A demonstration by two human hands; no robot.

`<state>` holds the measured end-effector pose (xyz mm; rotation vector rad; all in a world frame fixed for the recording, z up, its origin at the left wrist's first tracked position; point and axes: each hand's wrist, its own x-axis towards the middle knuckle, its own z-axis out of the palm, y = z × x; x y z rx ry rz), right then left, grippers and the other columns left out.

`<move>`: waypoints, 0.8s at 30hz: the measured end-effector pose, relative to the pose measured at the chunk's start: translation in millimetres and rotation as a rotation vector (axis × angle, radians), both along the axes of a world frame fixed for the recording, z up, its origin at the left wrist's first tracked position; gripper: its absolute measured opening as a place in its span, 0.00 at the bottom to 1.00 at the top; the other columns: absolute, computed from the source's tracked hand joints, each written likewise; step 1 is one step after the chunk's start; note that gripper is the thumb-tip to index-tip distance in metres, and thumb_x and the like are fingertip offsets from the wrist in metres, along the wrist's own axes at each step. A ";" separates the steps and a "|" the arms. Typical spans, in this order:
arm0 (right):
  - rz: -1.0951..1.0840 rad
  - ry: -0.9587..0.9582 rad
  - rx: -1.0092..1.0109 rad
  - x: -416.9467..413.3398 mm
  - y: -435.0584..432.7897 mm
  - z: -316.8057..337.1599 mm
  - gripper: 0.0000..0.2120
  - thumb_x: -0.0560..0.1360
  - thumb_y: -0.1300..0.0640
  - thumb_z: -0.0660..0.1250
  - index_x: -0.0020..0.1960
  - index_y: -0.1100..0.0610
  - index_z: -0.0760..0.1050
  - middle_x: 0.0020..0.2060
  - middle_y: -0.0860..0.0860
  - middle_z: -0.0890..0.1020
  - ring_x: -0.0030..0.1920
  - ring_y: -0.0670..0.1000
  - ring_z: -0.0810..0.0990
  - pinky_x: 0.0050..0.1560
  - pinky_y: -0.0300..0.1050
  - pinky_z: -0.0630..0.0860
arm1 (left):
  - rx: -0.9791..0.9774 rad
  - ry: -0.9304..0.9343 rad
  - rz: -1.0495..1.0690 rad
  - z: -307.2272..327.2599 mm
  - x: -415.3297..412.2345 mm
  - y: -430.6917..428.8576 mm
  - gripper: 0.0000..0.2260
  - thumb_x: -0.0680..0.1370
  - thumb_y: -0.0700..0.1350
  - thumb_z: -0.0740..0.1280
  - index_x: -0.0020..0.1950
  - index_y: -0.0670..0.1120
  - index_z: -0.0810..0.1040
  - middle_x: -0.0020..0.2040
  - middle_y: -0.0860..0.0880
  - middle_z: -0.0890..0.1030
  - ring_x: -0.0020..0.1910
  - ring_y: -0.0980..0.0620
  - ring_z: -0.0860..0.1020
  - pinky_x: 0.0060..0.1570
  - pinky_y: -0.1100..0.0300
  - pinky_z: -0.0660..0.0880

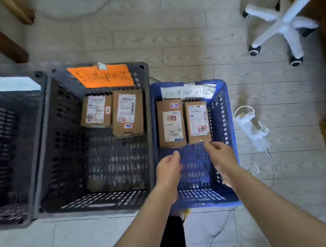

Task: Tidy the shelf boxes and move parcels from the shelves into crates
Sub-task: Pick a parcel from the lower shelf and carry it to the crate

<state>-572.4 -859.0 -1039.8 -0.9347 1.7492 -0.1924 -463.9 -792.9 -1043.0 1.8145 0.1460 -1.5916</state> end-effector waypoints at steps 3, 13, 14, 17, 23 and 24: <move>0.080 -0.067 -0.073 28.7 24.3 89.5 0.17 0.77 0.52 0.62 0.59 0.62 0.74 0.56 0.57 0.79 0.51 0.56 0.78 0.51 0.52 0.74 | -0.076 -0.085 0.032 72.1 35.5 38.8 0.15 0.80 0.51 0.59 0.59 0.42 0.74 0.40 0.53 0.75 0.45 0.52 0.74 0.46 0.58 0.69; 0.508 -0.338 -0.224 213.5 168.4 333.4 0.13 0.74 0.46 0.65 0.52 0.54 0.77 0.47 0.51 0.78 0.46 0.48 0.74 0.46 0.41 0.68 | -0.174 -0.271 0.258 295.4 190.6 237.5 0.18 0.80 0.52 0.58 0.58 0.39 0.75 0.53 0.41 0.78 0.58 0.43 0.75 0.43 0.57 0.71; 0.564 -0.377 -0.243 236.8 189.6 351.5 0.12 0.74 0.46 0.66 0.49 0.54 0.77 0.46 0.51 0.79 0.46 0.49 0.75 0.48 0.42 0.69 | -0.206 -0.297 0.296 314.4 208.5 261.7 0.16 0.80 0.52 0.58 0.51 0.40 0.77 0.51 0.37 0.77 0.51 0.44 0.78 0.39 0.58 0.67; 0.697 -0.488 -0.236 307.9 262.8 402.5 0.09 0.73 0.47 0.66 0.41 0.52 0.77 0.44 0.50 0.81 0.45 0.48 0.77 0.43 0.40 0.69 | -0.239 -0.456 0.436 375.6 263.5 337.8 0.15 0.79 0.52 0.59 0.33 0.49 0.70 0.39 0.48 0.71 0.40 0.50 0.72 0.41 0.56 0.67; 0.921 -0.669 -0.213 431.1 433.1 477.1 0.08 0.73 0.43 0.65 0.44 0.47 0.75 0.53 0.48 0.80 0.54 0.47 0.77 0.55 0.43 0.69 | -0.298 -0.710 0.624 470.6 361.0 524.6 0.13 0.77 0.54 0.62 0.39 0.48 0.78 0.38 0.50 0.78 0.41 0.51 0.76 0.46 0.57 0.72; 0.966 -0.693 -0.204 447.9 462.7 485.7 0.08 0.73 0.43 0.65 0.43 0.47 0.76 0.53 0.49 0.80 0.54 0.47 0.77 0.55 0.43 0.69 | -0.299 -0.749 0.668 481.6 372.9 556.6 0.12 0.77 0.53 0.62 0.38 0.49 0.78 0.36 0.52 0.78 0.40 0.52 0.76 0.43 0.60 0.72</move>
